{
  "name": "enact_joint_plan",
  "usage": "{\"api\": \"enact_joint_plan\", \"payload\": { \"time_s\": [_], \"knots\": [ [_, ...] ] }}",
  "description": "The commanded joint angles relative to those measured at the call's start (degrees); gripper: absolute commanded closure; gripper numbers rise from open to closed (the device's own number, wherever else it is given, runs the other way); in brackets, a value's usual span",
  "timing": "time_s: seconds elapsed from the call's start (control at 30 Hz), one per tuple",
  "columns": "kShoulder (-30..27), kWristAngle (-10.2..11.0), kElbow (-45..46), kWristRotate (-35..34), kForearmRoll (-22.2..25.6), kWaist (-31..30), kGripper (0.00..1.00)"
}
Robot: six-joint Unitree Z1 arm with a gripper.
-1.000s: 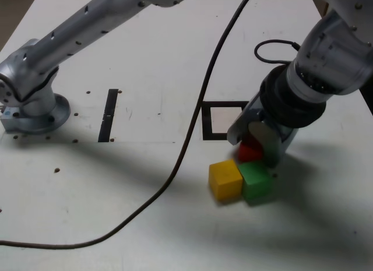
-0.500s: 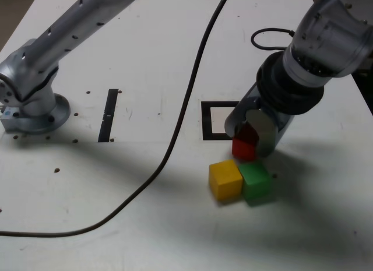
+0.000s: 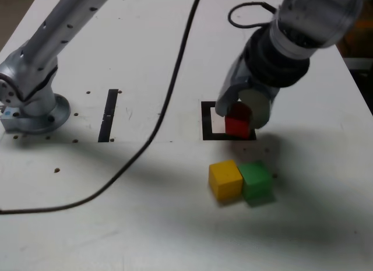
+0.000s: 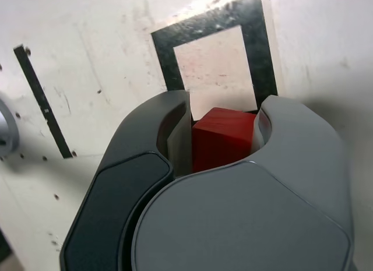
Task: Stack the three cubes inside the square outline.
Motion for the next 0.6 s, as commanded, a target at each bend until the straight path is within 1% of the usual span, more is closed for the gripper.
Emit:
{"api": "enact_joint_plan", "payload": {
  "time_s": [0.0, 0.1, 0.23, 0.4, 0.57],
  "knots": [
    [-1.12, 0.34, 1.1, -3.08, 1.21, 0.06, 1.0],
    [-1.56, 0.64, 2.49, -8.0, 1.18, -0.02, 1.0],
    [-1.96, 1.19, 3.62, -11.48, 1.16, 0.04, 1.0],
    [-2.54, 1.63, 5.42, -12.87, 1.03, 1.36, 1.0],
    [-2.95, 1.07, 7.37, -12.99, 0.43, 3.0, 1.0]
  ]
}}
